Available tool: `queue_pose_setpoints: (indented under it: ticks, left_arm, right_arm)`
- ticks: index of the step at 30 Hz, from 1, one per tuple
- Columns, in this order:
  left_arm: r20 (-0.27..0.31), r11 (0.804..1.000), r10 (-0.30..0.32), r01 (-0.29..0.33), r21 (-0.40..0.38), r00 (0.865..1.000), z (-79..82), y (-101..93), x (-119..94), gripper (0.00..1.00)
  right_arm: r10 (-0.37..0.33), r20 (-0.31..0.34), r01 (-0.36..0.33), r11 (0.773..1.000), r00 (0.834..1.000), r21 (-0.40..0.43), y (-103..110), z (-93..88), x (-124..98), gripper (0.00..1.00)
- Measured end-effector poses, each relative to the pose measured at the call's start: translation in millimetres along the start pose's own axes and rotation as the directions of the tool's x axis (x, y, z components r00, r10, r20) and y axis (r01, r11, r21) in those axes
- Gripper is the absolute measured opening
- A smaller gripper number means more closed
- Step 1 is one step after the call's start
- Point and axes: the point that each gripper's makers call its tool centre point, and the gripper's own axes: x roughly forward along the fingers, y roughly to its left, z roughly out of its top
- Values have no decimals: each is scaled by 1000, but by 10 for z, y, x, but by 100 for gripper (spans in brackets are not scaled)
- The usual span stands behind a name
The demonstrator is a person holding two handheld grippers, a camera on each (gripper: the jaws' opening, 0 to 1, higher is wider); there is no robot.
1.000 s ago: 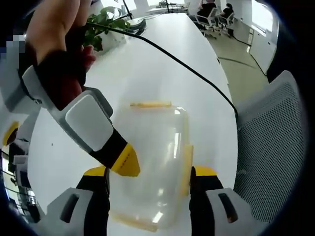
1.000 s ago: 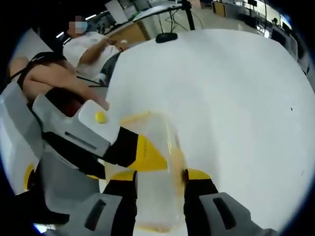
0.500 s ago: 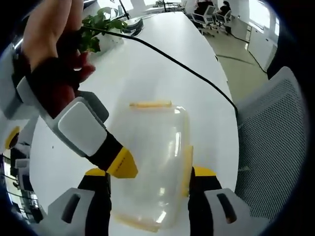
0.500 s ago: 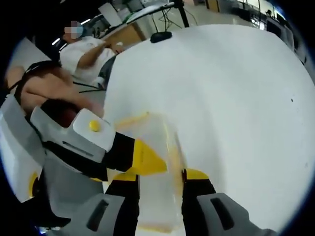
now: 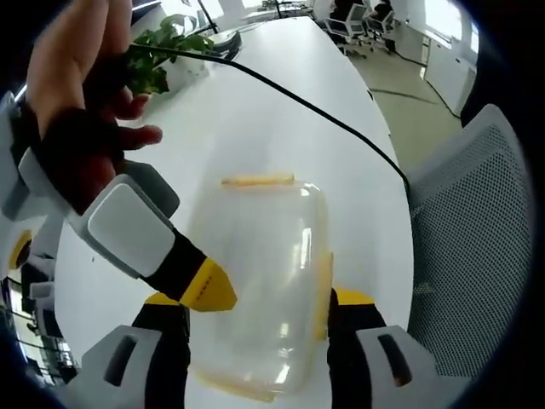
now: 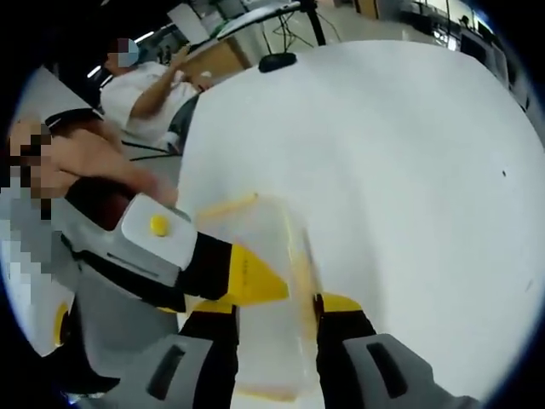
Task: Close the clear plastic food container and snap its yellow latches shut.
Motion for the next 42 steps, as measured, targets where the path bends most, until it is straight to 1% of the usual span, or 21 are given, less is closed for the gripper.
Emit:
queue_pose_setpoints:
  ticks: [3, 5, 6, 8, 12, 14, 18, 19, 21, 23, 25, 28, 31, 32, 33, 36, 38, 41, 42]
  left_arm:
    - [-3, 1000, 3, -3, 9, 1000, -4, -2, 1, 66]
    - [-9, 1000, 10, -10, 9, 1000, -9, -1, 7, 66]
    - [-21, 1000, 14, -14, 27, 1000, -29, -17, 14, 68]
    - [-29, 999, 16, -15, 49, 999, -37, -33, 20, 69]
    - [-16, 1000, 12, -12, -3, 1000, -6, -38, 14, 71]
    - [-19, 1000, 8, -9, -22, 1000, -4, -42, 2, 71]
    - [-37, 999, 16, -18, -47, 999, -45, -60, -26, 70]
    - [-34, 998, 15, -17, -56, 999, -43, -67, -29, 71]
    - [-29, 997, 15, -17, -72, 999, -33, -68, -46, 72]
    - [-9, 996, 24, -24, -86, 1000, 5, -37, -77, 73]
    - [5, 995, 20, -19, -99, 1000, 29, -11, -92, 73]
    - [28, 991, -3, 6, -133, 1000, 47, 1, -115, 73]
    - [31, 992, -23, 27, -127, 999, 22, 0, -132, 72]
    - [35, 993, -39, 43, -113, 999, 17, -15, -144, 72]
    - [41, 993, -37, 42, -111, 998, 3, 4, -166, 71]
    - [44, 991, -57, 62, -122, 997, -42, 12, -192, 71]
    - [40, 990, -74, 78, -120, 997, -71, 12, -200, 72]
    - [63, 987, -82, 90, -137, 995, -63, 51, -245, 72]
    - [68, 985, -87, 96, -145, 994, -74, 72, -262, 72]
  right_arm:
    - [-14, 2, 14, 1000, 1000, -19, -16, 9, 2, 34]
    - [-24, -1, 24, 1000, 1000, -11, -24, 4, 0, 34]
    - [-26, -2, 26, 1000, 1000, -6, -25, 6, -4, 34]
    - [-27, -9, 27, 999, 1000, -23, -9, -7, -7, 35]
    - [-37, 5, 37, 998, 999, -56, -3, 11, -13, 35]
    - [-56, 22, 58, 992, 998, -111, -22, 37, -24, 36]
    - [-63, 31, 66, 992, 998, -111, 7, 13, -41, 35]
    - [-66, 36, 70, 991, 997, -113, 6, 12, -48, 35]
    - [-68, 70, 75, 993, 995, -90, 18, 62, -74, 36]
    - [-73, 86, 80, 994, 994, -81, 24, 81, -99, 37]
    - [-98, 107, 109, 989, 989, -97, 8, 107, -132, 37]
    - [-100, 121, 111, 990, 988, -92, 27, 110, -186, 37]
    - [-110, 127, 122, 988, 986, -96, 28, 73, -239, 37]
    - [-114, 126, 126, 988, 985, -92, 22, 58, -256, 37]
    - [-117, 129, 127, 989, 985, -77, 15, 39, -284, 37]
    - [-130, 152, 141, 988, 980, -64, 3, 30, -350, 38]
    - [-139, 161, 149, 987, 977, -51, 0, 12, -382, 40]
    - [-151, 167, 161, 986, 974, -48, 23, -30, -407, 43]
    - [-145, 157, 155, 987, 977, -51, 60, -60, -407, 42]
